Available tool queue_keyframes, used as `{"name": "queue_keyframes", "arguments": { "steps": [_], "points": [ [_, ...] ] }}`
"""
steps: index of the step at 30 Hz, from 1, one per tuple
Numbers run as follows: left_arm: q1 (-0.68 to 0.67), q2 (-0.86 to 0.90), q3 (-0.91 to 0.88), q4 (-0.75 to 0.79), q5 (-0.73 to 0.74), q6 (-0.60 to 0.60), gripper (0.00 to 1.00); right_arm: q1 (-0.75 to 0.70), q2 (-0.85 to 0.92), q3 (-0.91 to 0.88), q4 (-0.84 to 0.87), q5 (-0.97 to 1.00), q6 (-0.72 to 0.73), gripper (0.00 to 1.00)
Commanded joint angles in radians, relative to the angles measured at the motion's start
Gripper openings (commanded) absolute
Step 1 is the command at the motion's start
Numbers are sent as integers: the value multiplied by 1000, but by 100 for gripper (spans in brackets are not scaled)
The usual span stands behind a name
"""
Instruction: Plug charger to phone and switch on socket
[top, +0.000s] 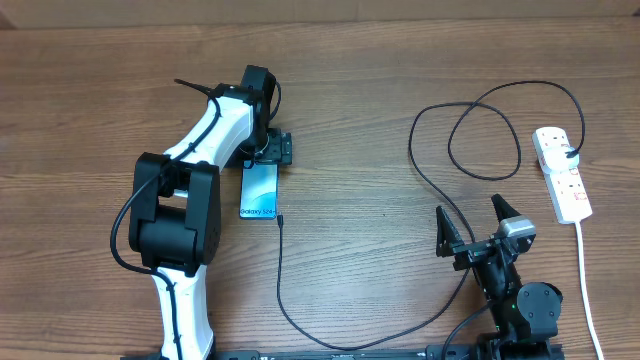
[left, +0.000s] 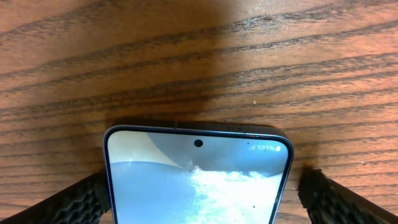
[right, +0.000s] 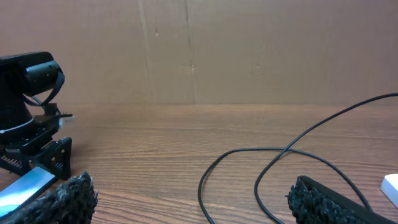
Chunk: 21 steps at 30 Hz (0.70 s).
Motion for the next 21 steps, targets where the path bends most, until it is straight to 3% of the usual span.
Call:
{"name": "queue_keyframes", "arguments": {
  "steps": [1,10,21],
  "points": [
    [-6,66,-34,0,-20,-6,94,3,0,-10,3,7,-5,100],
    [-6,66,-34,15,-21,-6,94,3,0,-10,3,7,-5,100],
    [-6,66,-35,16,-20,-6,88,3,0,-10,3,7,-5,100]
  ]
}}
